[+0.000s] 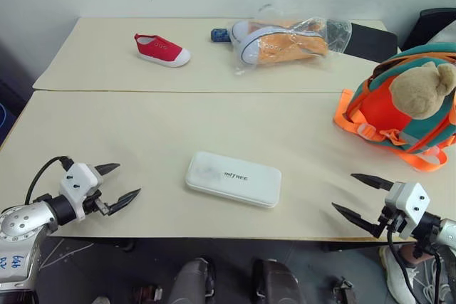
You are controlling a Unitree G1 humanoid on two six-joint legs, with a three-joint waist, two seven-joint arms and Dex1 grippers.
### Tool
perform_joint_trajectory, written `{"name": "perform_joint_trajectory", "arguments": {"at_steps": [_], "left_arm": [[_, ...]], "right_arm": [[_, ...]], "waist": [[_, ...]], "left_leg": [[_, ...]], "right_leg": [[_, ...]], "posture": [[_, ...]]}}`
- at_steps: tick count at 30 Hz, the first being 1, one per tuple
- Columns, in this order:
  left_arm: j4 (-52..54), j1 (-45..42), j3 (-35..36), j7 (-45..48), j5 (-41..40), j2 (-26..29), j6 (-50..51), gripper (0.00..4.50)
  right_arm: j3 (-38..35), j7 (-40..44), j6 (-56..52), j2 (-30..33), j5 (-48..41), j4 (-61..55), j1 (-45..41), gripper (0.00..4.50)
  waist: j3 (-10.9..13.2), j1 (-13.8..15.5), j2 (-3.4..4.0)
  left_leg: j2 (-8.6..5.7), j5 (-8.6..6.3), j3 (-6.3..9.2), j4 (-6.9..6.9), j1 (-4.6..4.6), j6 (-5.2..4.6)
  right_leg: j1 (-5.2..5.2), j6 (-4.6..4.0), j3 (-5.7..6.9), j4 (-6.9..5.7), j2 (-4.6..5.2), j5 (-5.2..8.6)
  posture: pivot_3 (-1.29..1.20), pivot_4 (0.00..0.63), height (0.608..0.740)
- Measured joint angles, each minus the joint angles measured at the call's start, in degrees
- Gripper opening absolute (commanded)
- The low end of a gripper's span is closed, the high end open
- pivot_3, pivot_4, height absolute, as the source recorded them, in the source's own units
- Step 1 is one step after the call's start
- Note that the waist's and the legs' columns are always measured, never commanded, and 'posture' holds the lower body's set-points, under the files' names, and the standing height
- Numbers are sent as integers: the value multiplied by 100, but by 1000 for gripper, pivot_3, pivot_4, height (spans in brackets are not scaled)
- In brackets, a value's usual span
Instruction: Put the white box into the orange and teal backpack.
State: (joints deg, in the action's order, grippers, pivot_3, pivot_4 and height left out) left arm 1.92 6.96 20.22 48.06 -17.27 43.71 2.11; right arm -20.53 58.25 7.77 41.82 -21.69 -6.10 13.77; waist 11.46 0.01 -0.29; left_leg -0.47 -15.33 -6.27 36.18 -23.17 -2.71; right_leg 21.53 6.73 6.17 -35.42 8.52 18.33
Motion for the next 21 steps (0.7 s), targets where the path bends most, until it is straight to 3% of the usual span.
{"name": "perform_joint_trajectory", "arguments": {"at_steps": [6,8,11,20,21], "left_arm": [[314,-3,3,23,-196,65,728,4500],[517,-40,-24,79,-280,65,870,4315],[784,-260,-236,155,-309,67,1028,3675],[865,-1463,-1469,-174,129,-302,1483,898],[808,-1545,-1580,-174,163,-359,1488,526]], "right_arm": [[0,56,-83,14,-26,-46,-9,4426],[0,85,-120,14,-54,-50,-44,4043],[98,217,-347,35,-210,-265,-81,3229],[950,289,-694,180,36,-950,-276,117],[1114,289,-651,176,145,-935,-328,0]], "waist": [[0,-2,0],[0,-2,0],[0,14,0],[-1,35,-2],[-2,22,-3]], "left_leg": [[0,1,0,2,0,0],[0,1,0,3,0,1],[0,2,1,6,0,2],[0,3,-6,15,0,1],[0,4,-7,14,0,0]], "right_leg": [[-1,0,0,-2,-1,0],[-1,0,-1,-3,0,0],[-2,0,1,-7,-1,0],[-2,0,1,-15,-10,0],[-1,0,0,-15,-11,0]], "posture": [[0,150,740],[0,150,740],[0,150,740],[0,150,740],[0,150,740]]}}
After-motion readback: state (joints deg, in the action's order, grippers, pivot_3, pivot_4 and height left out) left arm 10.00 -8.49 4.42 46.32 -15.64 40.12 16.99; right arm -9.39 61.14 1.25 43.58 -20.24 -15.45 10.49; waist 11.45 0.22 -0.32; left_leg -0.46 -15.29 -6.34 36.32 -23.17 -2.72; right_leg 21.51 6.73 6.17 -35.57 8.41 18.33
